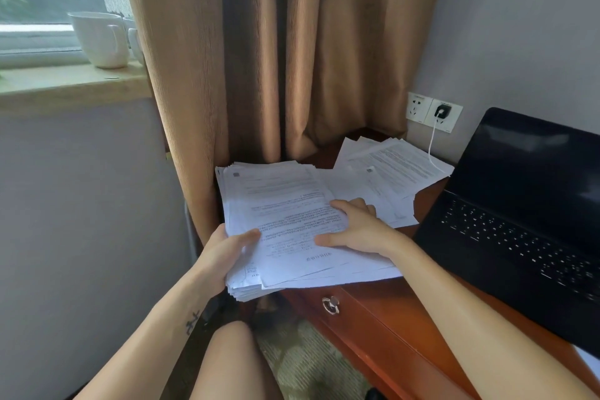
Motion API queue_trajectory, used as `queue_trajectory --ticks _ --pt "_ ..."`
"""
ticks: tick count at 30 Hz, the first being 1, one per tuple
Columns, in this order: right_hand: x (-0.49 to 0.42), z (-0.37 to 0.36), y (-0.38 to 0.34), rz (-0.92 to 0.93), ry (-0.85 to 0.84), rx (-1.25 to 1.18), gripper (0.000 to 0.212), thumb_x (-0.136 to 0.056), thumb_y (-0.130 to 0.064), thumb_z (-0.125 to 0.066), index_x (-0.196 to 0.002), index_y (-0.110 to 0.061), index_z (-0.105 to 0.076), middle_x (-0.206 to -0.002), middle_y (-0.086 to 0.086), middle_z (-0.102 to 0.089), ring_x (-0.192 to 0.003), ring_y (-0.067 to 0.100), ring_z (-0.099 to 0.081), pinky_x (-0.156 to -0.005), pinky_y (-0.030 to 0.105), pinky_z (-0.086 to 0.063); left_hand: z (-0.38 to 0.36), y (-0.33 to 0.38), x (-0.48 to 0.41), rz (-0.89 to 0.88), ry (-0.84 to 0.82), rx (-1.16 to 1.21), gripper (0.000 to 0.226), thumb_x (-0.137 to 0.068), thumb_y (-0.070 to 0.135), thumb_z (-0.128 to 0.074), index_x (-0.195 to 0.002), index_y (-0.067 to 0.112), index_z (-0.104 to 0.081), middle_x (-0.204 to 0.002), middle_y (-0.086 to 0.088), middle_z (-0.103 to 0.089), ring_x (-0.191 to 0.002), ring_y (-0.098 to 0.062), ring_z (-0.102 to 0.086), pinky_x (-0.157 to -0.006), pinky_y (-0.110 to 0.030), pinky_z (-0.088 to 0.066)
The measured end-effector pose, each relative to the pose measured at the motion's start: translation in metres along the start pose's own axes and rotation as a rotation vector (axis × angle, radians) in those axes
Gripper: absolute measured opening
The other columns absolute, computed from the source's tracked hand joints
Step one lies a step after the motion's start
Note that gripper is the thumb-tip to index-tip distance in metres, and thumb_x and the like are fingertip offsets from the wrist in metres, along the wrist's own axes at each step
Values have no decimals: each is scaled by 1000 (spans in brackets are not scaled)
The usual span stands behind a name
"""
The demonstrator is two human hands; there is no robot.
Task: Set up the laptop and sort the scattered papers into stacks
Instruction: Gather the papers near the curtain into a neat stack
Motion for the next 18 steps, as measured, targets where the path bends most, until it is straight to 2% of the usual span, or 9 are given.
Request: queue_trajectory --ticks 3,5,8,12,13,15,16,17,18 --pt "3 0 8 -46 183 -157 95 -80 -64 -72 -155 -26 -30 -150 -1 -27 -141 24 -24 -114 43 -31 0 0 0 7 14 -14 34 -94 18 -77 -122 19 -57 -117 -7 -75 -99 -29 -76 -89 -51 -62" --pt "1 0 14 -112 275 -278 90 -83 -56 -74 -153 -18 -32 -147 6 -34 -137 28 -36 -113 44 -39 0 1 1 0 11 -24 34 -93 17 -78 -120 19 -58 -117 -6 -74 -100 -29 -75 -89 -50 -62" --pt "-3 -1 20 -111 280 -468 78 -82 -40 -81 -144 -17 -37 -136 7 -51 -118 24 -56 -96 41 -55 -1 3 5 -4 -6 -39 35 -91 13 -79 -118 20 -58 -115 -6 -74 -101 -30 -75 -89 -50 -62" --pt "-12 3 15 -113 285 -622 80 -90 -20 -76 -154 -14 -28 -137 6 -56 -112 19 -58 -83 30 -49 3 7 10 -23 -67 -66 49 -87 9 -80 -130 17 -57 -123 -7 -73 -105 -28 -74 -94 -53 -60" --pt "-16 5 14 -110 271 -659 76 -92 -18 -73 -154 -14 -29 -138 6 -56 -110 18 -58 -81 28 -49 4 7 10 -39 -53 -81 64 -86 9 -82 -140 17 -49 -129 -6 -70 -110 -28 -72 -96 -54 -59" --pt "-24 11 13 -105 246 -712 64 -97 -14 -66 -152 -16 -35 -138 6 -56 -111 18 -58 -77 27 -49 5 7 9 -77 12 -104 107 -84 8 -84 -160 30 -13 -140 0 -57 -124 -28 -63 -103 -56 -54" --pt "-27 14 12 -103 247 -726 57 -99 -13 -62 -151 -16 -39 -138 5 -56 -112 19 -57 -78 27 -49 5 8 10 -104 16 -116 120 -84 7 -84 -162 36 2 -144 3 -51 -130 -26 -59 -107 -56 -51" --pt "-30 16 12 -102 252 -728 51 -101 -13 -59 -149 -16 -42 -138 5 -56 -113 19 -57 -82 28 -49 5 7 9 -132 2 -125 124 -85 6 -83 -162 39 8 -147 5 -48 -133 -24 -56 -110 -56 -49" --pt "-33 16 12 -99 254 -714 47 -102 -12 -56 -148 -16 -44 -138 4 -56 -114 18 -56 -85 28 -48 5 7 8 -147 -15 -135 122 -86 4 -82 -162 39 6 -147 7 -48 -134 -23 -55 -112 -56 -48"
Point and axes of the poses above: each hand's wrist, its own x-axis away from the middle knuckle, its own z-axis out of the back of the hand, y = z × x, the point moved 1 cm from there along -x, towards the middle knuckle
